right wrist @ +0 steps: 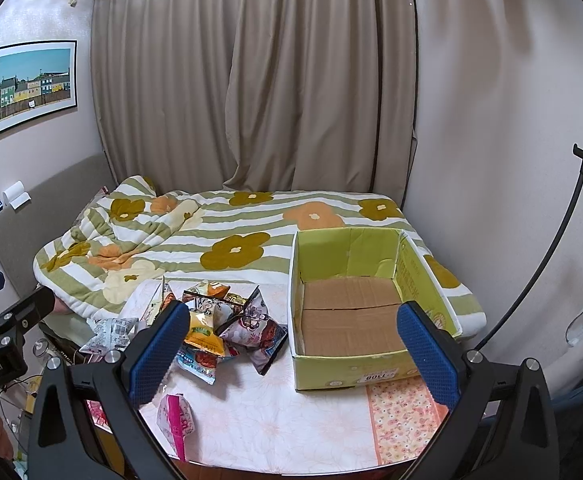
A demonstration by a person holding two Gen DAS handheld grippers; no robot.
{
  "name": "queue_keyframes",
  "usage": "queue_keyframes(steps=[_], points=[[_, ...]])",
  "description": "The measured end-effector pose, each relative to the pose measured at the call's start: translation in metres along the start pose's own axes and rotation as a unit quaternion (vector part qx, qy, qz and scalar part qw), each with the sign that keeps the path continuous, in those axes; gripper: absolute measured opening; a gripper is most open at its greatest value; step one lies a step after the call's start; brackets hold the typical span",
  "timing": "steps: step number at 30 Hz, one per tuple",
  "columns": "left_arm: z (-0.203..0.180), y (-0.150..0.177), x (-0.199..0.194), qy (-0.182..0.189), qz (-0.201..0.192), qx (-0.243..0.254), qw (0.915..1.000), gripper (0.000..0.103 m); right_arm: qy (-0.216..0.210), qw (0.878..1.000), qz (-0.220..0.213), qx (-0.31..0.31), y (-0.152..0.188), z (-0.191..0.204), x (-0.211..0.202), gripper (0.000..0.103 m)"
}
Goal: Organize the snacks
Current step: 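Grasp the silver printed chip bag with the left tool while the right tool grasps the pink-white bag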
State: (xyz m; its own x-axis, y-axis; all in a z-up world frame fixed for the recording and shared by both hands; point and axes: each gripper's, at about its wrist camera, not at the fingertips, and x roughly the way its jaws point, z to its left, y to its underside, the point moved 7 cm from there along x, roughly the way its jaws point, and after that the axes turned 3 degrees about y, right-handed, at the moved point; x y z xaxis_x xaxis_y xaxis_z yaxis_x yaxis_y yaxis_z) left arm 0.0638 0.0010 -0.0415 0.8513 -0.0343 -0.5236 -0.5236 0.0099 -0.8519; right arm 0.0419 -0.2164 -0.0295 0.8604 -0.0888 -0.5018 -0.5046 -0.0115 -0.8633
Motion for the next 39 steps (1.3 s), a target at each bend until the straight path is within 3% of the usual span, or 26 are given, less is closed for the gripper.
queue_keyframes(steps=[9,19,23,29,35,39], points=[[0.018,0.015,-0.005,-0.011,0.036,-0.027,0.9989,0.103,-0.017,1.0,0.025,-0.003,0.008,0.011,0.002,0.103],[0.068,0.059,0.024,-0.035,0.122,-0.05,0.9907,0.103,-0.106,0.988,0.108,-0.014,0.053,0.041,0.039,0.103],[0.09,0.068,0.054,-0.032,0.151,-0.057,0.9864,0.103,-0.144,0.977,0.158,-0.011,0.082,0.068,0.059,0.103],[0.118,0.08,0.122,-0.002,0.205,-0.063,0.9767,0.103,-0.162,0.958,0.237,-0.004,0.128,0.108,0.097,0.103],[0.139,0.099,0.195,0.026,0.256,-0.081,0.9629,0.102,-0.149,0.94,0.305,0.005,0.171,0.146,0.128,0.103],[0.141,0.112,0.231,0.046,0.282,-0.078,0.9552,0.102,-0.13,0.936,0.326,0.005,0.185,0.162,0.141,0.103]])
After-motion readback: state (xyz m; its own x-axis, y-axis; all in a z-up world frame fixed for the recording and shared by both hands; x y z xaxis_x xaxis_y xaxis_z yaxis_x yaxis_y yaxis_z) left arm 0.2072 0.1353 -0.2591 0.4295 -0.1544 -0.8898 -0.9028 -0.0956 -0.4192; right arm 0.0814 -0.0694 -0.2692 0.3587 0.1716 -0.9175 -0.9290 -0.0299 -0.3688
